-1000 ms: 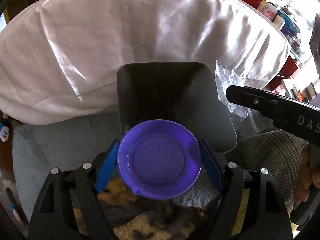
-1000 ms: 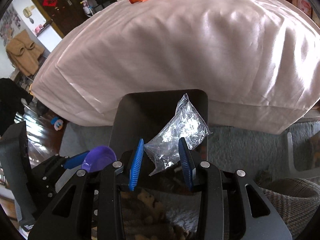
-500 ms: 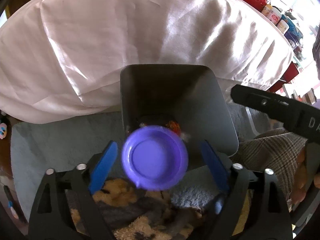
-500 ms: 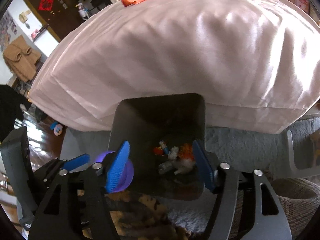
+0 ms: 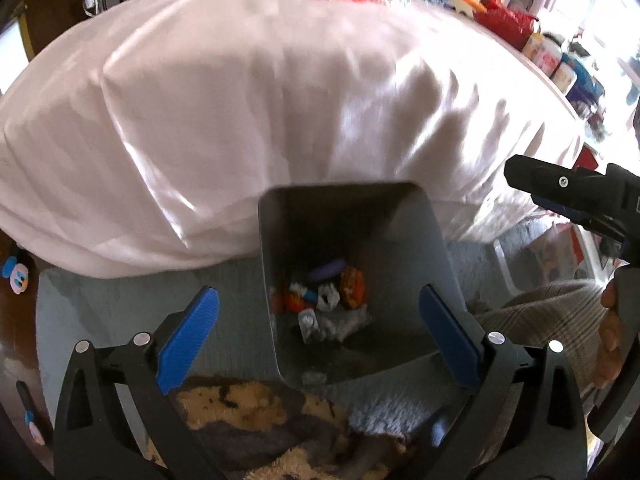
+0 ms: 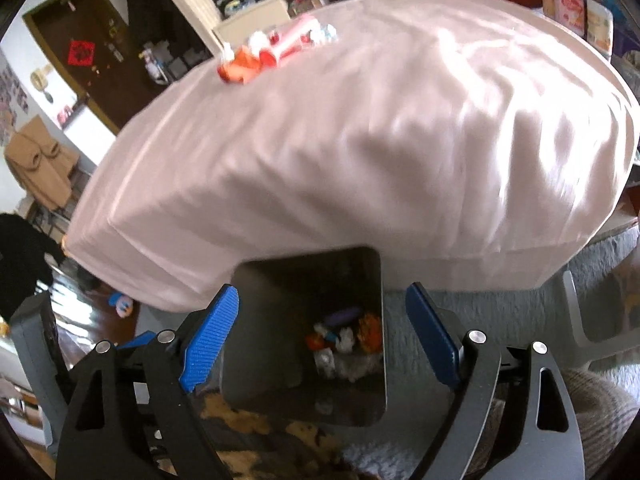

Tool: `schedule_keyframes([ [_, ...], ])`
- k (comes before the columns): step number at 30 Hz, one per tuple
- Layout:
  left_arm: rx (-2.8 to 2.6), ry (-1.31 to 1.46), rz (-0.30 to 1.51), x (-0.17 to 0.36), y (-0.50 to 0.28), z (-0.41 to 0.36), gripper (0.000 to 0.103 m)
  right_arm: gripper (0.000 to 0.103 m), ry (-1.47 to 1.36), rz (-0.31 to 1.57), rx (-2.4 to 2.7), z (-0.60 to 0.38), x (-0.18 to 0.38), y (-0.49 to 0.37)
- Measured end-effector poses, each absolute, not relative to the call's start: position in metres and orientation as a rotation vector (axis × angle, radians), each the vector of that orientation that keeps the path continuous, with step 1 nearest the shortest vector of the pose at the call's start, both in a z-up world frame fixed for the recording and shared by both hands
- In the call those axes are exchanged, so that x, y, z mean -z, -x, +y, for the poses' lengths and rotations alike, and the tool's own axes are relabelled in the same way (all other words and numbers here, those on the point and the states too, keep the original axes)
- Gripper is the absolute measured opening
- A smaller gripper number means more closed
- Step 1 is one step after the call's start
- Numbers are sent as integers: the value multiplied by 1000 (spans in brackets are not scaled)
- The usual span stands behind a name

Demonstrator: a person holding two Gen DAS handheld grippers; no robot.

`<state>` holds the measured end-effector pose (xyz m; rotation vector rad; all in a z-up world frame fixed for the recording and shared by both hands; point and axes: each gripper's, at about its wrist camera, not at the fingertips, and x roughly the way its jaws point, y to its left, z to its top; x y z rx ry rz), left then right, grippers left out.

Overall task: Collect trash
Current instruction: 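Lower the purple plate and clear bag into the black bin and open both grippers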

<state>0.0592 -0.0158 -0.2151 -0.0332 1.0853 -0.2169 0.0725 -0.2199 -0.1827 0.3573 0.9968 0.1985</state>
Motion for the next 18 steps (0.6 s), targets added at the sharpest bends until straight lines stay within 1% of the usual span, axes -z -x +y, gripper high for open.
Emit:
schedule_keyframes([
  [9,200,18,1005,172,-102,-8,95,86,-343,885,-153,-248,136,-116],
  [18,165,7,903,133,-178,-9,95,86,-254,854,-112,-249,121,-194],
])
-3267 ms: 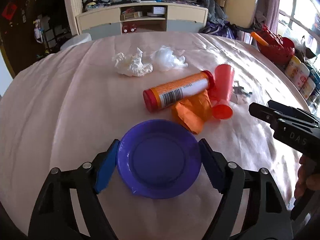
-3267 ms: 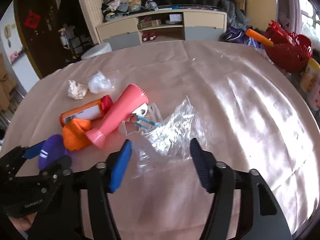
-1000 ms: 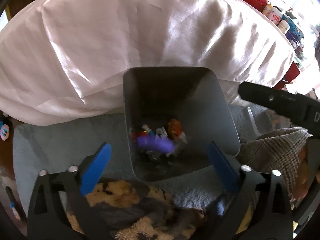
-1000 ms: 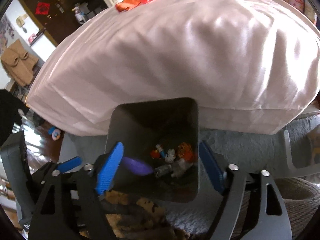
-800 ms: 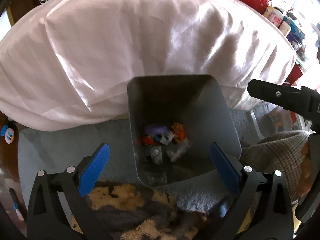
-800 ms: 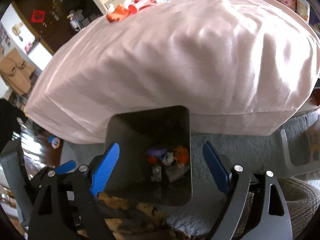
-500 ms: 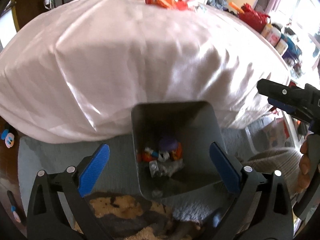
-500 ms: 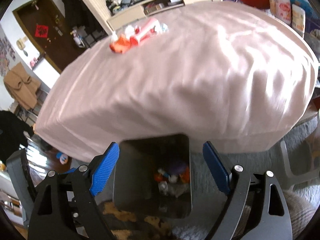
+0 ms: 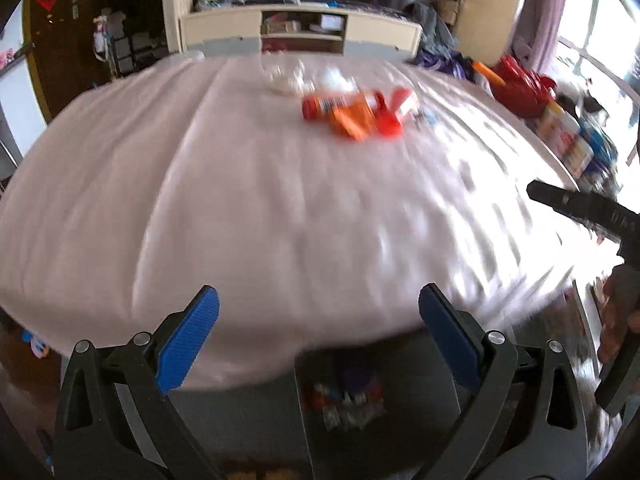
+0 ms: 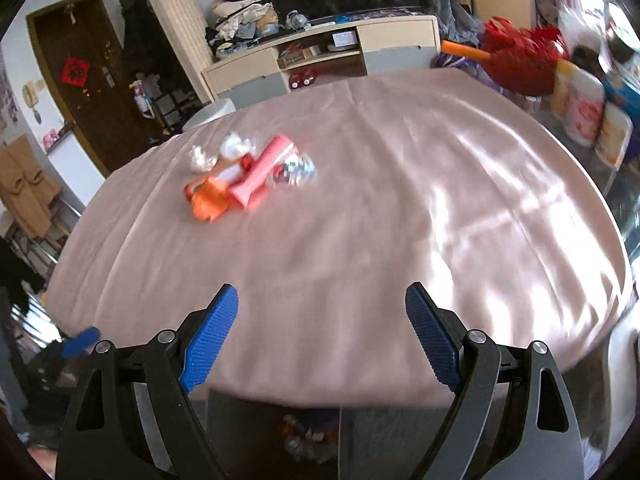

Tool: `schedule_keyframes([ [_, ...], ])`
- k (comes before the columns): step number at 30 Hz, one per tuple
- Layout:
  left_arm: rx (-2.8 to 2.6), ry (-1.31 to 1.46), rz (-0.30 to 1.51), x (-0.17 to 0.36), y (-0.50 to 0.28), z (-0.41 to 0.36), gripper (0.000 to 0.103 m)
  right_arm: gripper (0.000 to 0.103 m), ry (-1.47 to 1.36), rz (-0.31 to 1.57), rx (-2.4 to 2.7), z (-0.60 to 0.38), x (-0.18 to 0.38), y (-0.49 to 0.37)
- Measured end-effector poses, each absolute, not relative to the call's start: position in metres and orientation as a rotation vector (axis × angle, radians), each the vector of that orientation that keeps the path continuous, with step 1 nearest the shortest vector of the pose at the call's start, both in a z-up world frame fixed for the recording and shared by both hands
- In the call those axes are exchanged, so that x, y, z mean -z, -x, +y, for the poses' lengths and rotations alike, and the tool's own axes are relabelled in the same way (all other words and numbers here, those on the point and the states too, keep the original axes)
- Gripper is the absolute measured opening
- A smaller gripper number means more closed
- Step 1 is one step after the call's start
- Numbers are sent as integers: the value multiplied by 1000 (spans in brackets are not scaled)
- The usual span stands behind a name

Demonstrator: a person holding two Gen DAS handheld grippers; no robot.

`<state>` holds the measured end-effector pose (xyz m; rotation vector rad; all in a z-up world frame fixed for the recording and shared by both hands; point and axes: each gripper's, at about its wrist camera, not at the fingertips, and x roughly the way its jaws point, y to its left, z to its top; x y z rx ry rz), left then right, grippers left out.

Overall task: Collect trash
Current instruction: 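Lower the purple plate and clear bag into the black bin and open both grippers, then grasp the orange balloon with the left gripper while the right grasps the silver foil piece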

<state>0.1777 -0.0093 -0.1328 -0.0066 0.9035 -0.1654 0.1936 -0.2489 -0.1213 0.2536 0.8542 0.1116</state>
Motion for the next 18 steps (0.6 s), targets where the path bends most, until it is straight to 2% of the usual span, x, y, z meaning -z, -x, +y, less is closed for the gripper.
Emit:
schedule_keyframes([
  [5,153,3,884,127,-227,-17,95,82,-204,842,-112,-238,124,-238],
  [12,140,5,878,126,-287,-26,94,55,-231,856,-143,-234,130,-294],
  [18,157,31,883,128,-327,-34,94,53,-231,869,-157,-230,136,-321],
])
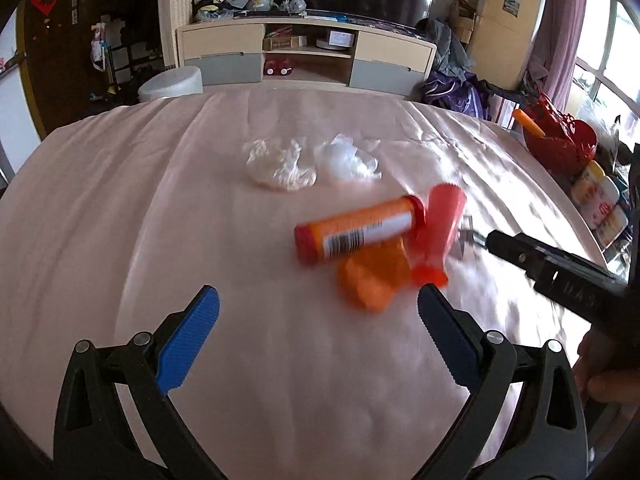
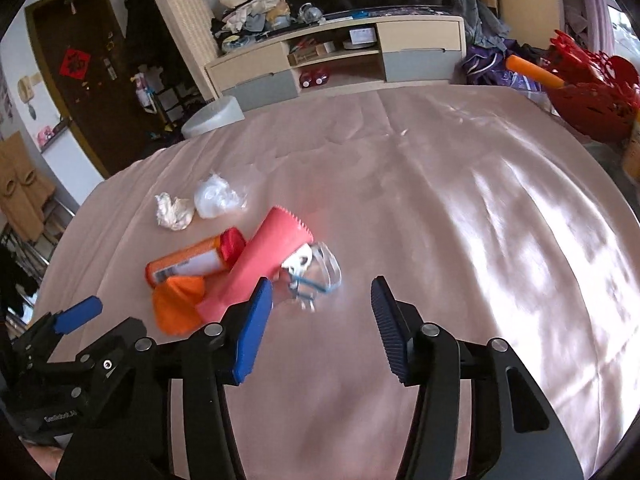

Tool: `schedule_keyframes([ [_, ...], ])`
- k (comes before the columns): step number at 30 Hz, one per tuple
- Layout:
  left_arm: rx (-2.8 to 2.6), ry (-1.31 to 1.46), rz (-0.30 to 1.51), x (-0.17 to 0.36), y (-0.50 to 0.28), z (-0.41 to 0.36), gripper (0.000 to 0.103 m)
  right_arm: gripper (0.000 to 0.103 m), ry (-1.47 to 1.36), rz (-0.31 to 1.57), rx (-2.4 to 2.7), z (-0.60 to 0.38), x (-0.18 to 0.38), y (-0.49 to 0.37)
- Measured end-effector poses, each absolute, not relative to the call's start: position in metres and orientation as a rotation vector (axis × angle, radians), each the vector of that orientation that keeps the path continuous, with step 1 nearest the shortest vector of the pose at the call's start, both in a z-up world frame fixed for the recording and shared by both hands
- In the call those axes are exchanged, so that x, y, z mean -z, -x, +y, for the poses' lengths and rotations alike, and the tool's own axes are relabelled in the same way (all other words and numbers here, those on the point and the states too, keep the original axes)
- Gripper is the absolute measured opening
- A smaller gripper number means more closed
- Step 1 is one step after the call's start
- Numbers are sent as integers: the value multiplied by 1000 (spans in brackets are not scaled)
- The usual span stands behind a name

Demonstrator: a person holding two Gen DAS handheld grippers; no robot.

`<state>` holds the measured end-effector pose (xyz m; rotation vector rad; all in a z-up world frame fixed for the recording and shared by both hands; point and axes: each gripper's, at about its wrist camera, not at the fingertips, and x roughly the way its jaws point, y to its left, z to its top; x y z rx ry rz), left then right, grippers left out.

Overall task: Collect trash
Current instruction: 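Grasp the orange balloon with the left gripper while the right grasps the silver foil piece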

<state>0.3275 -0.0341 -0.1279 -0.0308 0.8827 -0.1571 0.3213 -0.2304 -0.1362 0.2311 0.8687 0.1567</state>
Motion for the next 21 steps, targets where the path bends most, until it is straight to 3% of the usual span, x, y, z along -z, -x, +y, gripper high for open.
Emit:
schedule_keyframes([
  [5,182,23,906,137,-348,-43,86,52,-207,893,-166,-222,146,-333],
  [9,221,17,931,146,-355,-50,67,37,-183,899,-174,-217,152,-337],
  [10,230,10,939,148,-356,-53,63,28,-186,898,-182,-217,151,-338],
  [13,241,4,939,150,-356,-55,42,15,-192,901,-206,-217,152,-336],
  [17,262,-12,937,146,-352,-61,20,13,-181,891,-223,-219,150,-327],
  [21,275,-26,935,142,-337,-63,11,13,-191,897,-226,-224,149,-309],
])
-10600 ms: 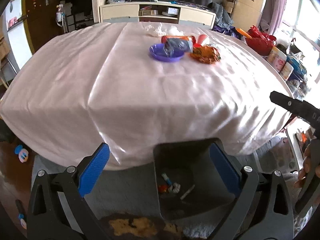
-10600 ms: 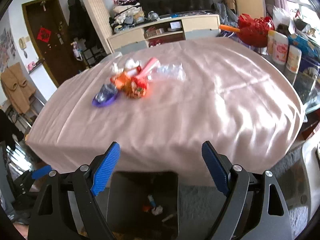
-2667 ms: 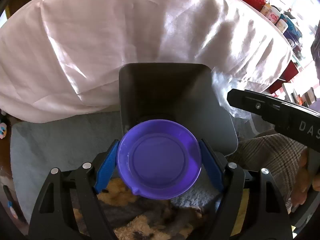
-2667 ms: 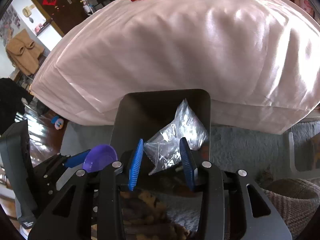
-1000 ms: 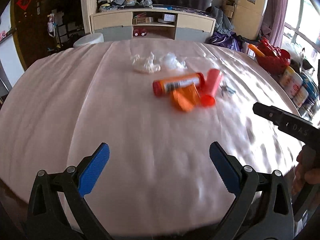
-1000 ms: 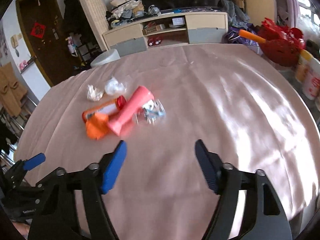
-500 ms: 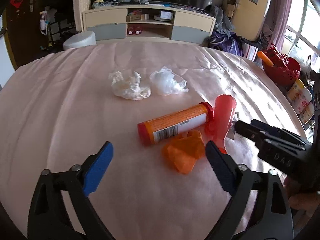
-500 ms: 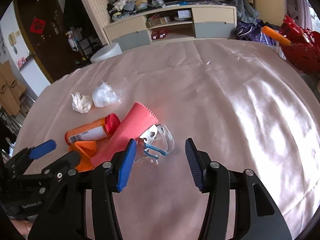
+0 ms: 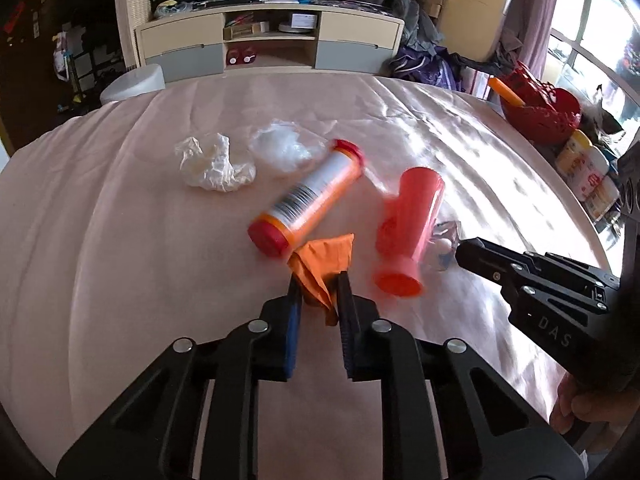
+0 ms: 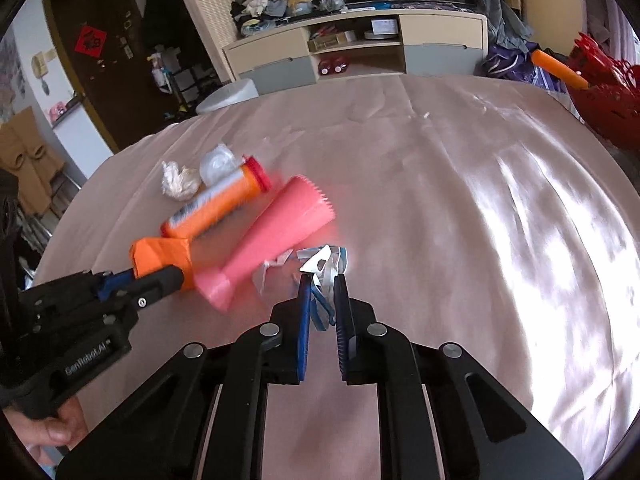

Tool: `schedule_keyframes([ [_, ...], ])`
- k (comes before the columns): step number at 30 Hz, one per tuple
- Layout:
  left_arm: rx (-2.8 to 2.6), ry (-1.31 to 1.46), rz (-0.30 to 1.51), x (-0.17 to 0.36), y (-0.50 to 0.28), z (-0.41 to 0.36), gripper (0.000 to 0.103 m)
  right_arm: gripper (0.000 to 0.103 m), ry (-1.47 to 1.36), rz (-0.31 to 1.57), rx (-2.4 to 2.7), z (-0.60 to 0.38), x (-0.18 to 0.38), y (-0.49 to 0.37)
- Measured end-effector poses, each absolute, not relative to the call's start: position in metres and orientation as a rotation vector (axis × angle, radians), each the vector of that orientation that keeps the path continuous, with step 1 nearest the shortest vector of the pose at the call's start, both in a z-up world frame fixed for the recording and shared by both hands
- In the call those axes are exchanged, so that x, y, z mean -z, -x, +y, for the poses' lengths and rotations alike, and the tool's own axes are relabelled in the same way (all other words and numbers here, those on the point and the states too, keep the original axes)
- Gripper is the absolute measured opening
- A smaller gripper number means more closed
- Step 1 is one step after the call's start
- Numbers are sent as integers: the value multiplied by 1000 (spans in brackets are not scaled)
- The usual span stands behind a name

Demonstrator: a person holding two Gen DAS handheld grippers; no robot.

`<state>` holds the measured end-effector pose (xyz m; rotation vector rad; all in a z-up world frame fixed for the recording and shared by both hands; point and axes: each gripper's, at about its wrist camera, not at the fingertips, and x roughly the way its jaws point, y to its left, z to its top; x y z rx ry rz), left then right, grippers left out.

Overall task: Collect trash
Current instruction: 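Grasp the orange balloon with the left gripper while the right grasps the silver foil piece, then lower the balloon and foil piece into the black bin and open both grippers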

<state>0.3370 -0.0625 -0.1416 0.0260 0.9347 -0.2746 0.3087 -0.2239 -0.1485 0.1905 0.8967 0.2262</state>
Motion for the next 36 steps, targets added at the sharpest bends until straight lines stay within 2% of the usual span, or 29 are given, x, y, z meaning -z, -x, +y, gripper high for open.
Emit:
schedule_keyframes([
  [9,275,-91,909,128,-267,-62,9,12,-228,882,-241,-229,135,-245],
  [21,275,-16,873,111,-151,-36,9,12,-228,825,-269,-218,107,-142],
  [28,306,45,904,134,-93,-30,9,12,-228,843,-272,-207,117,-100],
  [36,295,64,1008,184,-55,-28,9,12,-240,927,-281,-195,158,-68],
])
